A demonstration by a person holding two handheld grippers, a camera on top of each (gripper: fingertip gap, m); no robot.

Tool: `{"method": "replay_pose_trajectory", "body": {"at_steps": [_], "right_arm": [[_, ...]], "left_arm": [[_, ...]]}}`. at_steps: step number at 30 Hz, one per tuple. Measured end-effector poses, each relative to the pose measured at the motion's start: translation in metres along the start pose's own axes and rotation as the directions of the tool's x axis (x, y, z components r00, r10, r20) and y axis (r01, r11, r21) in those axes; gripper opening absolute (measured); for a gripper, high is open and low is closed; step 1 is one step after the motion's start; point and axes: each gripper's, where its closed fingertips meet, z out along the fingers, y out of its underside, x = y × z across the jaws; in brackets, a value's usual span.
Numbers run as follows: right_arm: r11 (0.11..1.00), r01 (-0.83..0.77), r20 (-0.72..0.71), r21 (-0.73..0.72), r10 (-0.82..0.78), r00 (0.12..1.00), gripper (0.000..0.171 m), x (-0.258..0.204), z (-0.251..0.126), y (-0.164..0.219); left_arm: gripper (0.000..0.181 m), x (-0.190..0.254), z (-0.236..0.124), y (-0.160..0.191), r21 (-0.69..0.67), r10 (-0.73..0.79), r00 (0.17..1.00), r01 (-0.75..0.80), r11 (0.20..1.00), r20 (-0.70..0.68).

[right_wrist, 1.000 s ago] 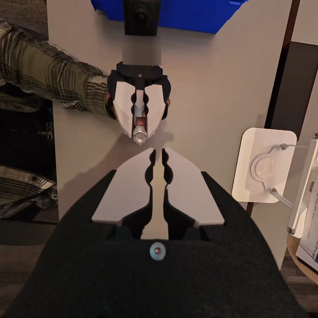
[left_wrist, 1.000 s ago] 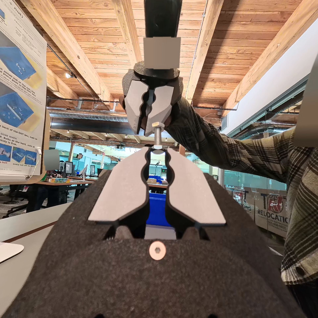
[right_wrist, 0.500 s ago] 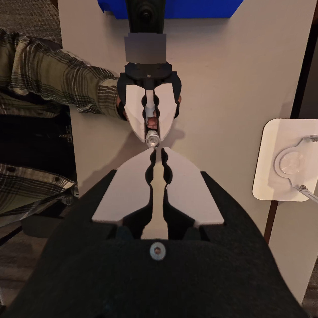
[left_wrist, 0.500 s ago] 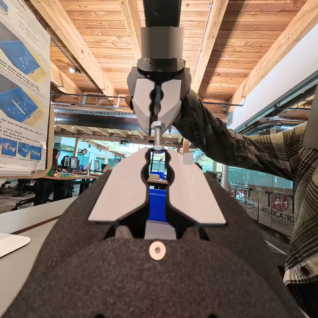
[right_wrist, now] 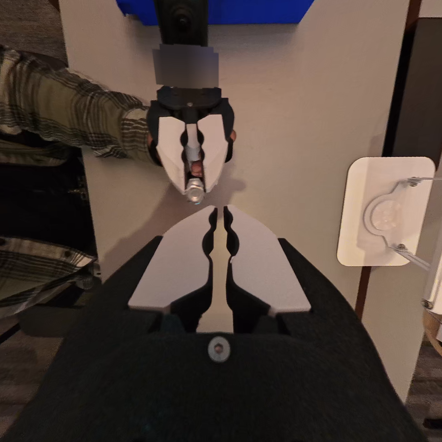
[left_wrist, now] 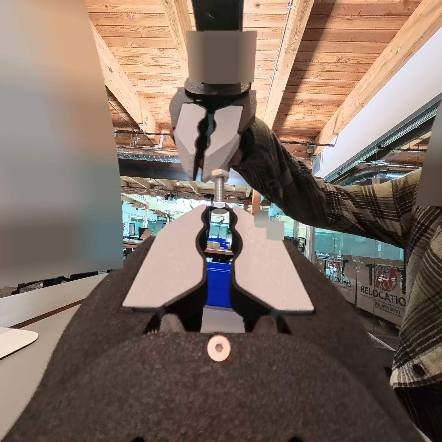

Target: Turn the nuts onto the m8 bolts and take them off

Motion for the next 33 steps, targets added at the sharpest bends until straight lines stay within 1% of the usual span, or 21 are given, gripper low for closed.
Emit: {"method": "replay_pose_trajectory", "body": {"at_steps": [2, 5, 12, 29, 31, 33], "right_arm": [[1.0, 0.005, -0.011, -0.004, -0.005, 1.0, 0.005, 0.005, 0.003, 0.0], [1.0, 0.01, 0.017, -0.008, -0.01, 1.0, 0.004, 0.002, 0.007, -0.001], [1.0, 0.006, 0.055, -0.025, -0.005, 0.998, 0.004, -0.008, 0.005, 0.002], [0.998, 0.012, 0.087, -0.064, -0.006, 0.996, 0.004, -0.022, 0.004, 0.005], [0.998, 0.016, 0.089, -0.059, -0.011, 0.996, 0.006, -0.021, 0.002, 0.006], [0.999, 0.028, 0.078, -0.036, -0.025, 0.997, 0.013, -0.015, 0.0, 0.005]], "left_arm": [[0.014, 0.001, 0.0, 0.0, -0.002, 0.001, 1.0, -0.001, 1.0, -0.002], [0.014, 0.0, 0.0, 0.0, -0.001, -0.001, 1.0, 0.001, 1.0, -0.001], [0.014, -0.001, 0.0, 0.001, -0.006, -0.007, 1.0, 0.007, 1.0, 0.003], [0.014, -0.001, 0.001, 0.002, -0.013, -0.003, 1.0, 0.003, 1.0, 0.004], [0.014, 0.001, 0.001, 0.002, -0.01, -0.005, 1.0, 0.005, 1.0, -0.002], [0.014, 0.001, 0.001, 0.001, -0.009, -0.006, 1.0, 0.006, 1.0, -0.007]]}}
